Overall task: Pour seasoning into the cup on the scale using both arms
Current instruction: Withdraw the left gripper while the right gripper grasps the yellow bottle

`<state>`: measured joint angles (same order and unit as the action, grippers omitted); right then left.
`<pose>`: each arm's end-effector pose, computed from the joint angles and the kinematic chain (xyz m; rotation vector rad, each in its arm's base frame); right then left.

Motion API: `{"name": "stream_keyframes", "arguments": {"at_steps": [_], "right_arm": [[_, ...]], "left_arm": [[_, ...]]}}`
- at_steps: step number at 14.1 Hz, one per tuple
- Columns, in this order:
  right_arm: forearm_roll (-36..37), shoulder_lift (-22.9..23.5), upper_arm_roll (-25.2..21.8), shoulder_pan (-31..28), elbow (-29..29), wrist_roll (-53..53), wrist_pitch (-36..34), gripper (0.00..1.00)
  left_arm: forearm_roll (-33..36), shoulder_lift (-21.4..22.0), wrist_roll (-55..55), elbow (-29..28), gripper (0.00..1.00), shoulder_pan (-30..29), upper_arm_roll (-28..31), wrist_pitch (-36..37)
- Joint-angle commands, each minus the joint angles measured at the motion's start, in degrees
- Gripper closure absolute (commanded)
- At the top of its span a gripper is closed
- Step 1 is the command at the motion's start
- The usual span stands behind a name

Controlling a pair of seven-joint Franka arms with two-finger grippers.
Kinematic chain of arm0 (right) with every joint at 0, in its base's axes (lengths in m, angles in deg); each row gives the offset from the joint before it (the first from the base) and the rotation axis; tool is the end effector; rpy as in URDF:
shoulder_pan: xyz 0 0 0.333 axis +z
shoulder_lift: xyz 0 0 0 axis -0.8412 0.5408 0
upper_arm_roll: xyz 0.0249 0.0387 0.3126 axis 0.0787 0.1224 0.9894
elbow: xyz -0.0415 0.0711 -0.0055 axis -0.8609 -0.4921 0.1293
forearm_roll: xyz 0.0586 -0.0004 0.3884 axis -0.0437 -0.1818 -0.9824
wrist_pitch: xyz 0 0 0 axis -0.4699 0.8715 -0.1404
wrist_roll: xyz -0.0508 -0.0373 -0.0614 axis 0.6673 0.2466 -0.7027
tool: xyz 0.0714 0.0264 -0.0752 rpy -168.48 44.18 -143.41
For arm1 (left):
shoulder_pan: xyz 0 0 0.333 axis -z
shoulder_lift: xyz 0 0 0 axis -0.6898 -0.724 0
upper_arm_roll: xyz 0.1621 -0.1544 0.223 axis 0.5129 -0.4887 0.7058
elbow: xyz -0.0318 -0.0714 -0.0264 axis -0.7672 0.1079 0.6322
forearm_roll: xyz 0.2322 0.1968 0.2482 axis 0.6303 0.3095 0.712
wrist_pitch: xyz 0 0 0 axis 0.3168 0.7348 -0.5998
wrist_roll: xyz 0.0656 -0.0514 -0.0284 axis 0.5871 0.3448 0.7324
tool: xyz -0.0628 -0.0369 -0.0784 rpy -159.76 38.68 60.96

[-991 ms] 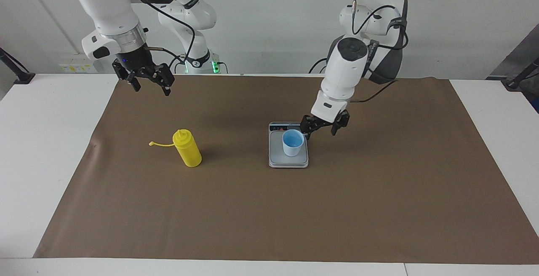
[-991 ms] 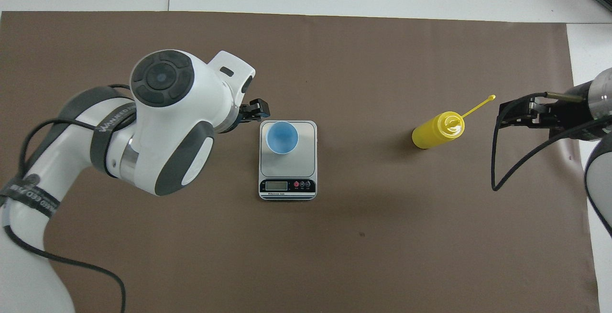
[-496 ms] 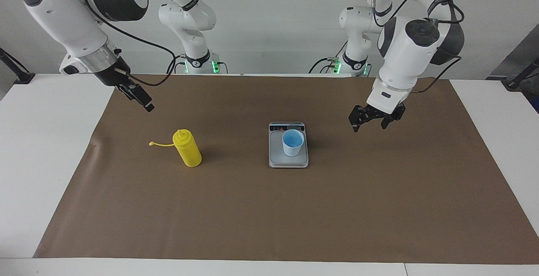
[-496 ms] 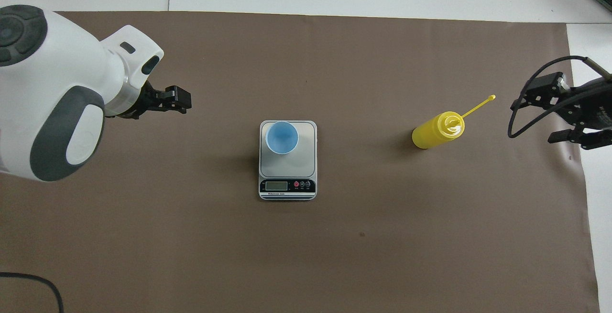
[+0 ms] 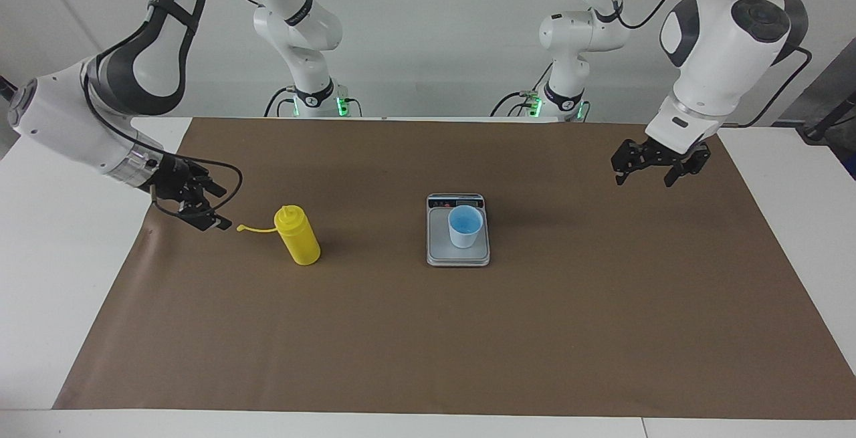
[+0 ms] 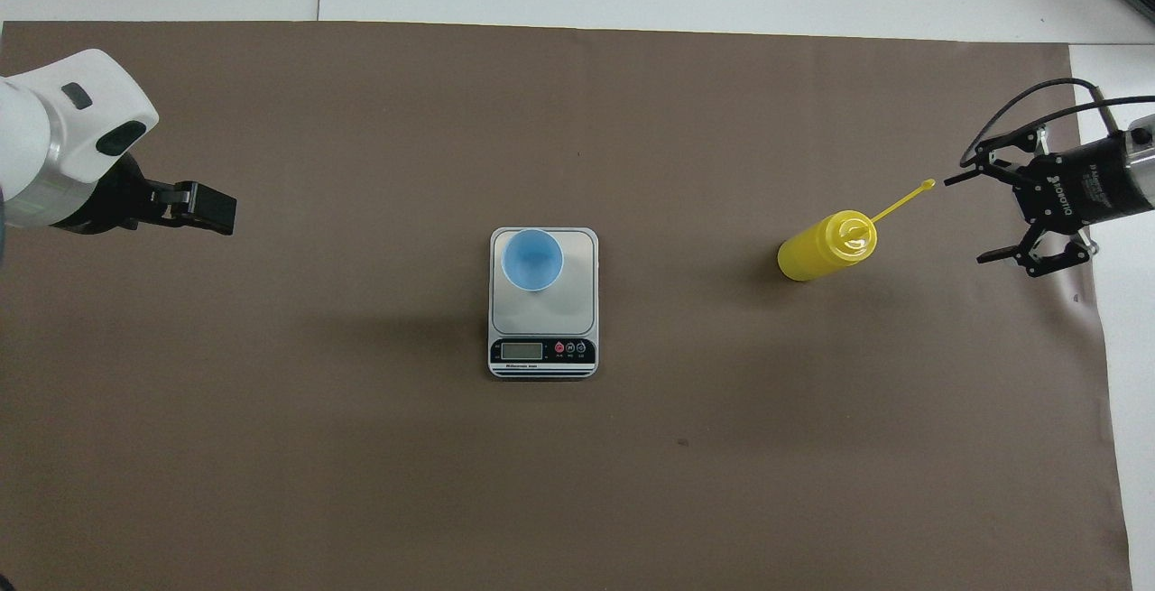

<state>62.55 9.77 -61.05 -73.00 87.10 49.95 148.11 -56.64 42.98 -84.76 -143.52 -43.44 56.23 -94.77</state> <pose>0.6218 -0.1153 0.4440 -2.2643 1.5680 0.4875 0.5700 -0.0694 0.5668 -3.1325 0.1868 -0.0039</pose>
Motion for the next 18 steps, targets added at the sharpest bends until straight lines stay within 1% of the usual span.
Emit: {"name": "stream_keyframes", "arguments": {"at_steps": [1,5,6,8,11,12,15,18], "right_arm": [[-2.58,3.47,0.51,-0.96,-1.86,3.02,-0.01,0.00],[-9.16,8.48,0.51,-3.42,0.07,4.42,-0.27,0.00],[-9.35,8.66,0.59,-2.99,0.42,4.34,-0.19,0.00],[-12.76,8.67,0.59,-2.37,2.34,4.34,-0.01,0.00],[-16.63,8.67,0.68,-1.23,5.16,3.46,1.39,0.00],[-18.04,8.75,0.68,-0.62,5.51,3.46,1.48,0.00],[-21.73,7.79,0.86,1.05,9.46,3.11,3.06,0.00],[-23.06,7.79,0.86,2.20,10.26,3.02,5.61,0.00]], "left_arm": [[0.40,2.21,-2.04,1.10,0.00,-1.23,-0.34,3.67],[0.40,3.27,-1.25,-0.30,0.00,-1.14,-0.52,2.63],[0.23,3.27,-1.07,-0.13,0.00,-1.31,-0.52,2.63],[-1.09,3.18,-0.28,1.36,0.00,-2.19,-0.43,2.80],[-1.71,2.48,-0.19,4.43,0.00,-2.81,-0.43,5.26],[-1.71,2.48,-0.19,4.35,0.00,-2.81,-0.43,5.26],[-1.71,2.91,-0.19,4.00,0.00,-2.99,-0.43,5.44],[-1.62,3.53,-0.28,2.25,0.00,-3.07,-0.43,4.91]]}}
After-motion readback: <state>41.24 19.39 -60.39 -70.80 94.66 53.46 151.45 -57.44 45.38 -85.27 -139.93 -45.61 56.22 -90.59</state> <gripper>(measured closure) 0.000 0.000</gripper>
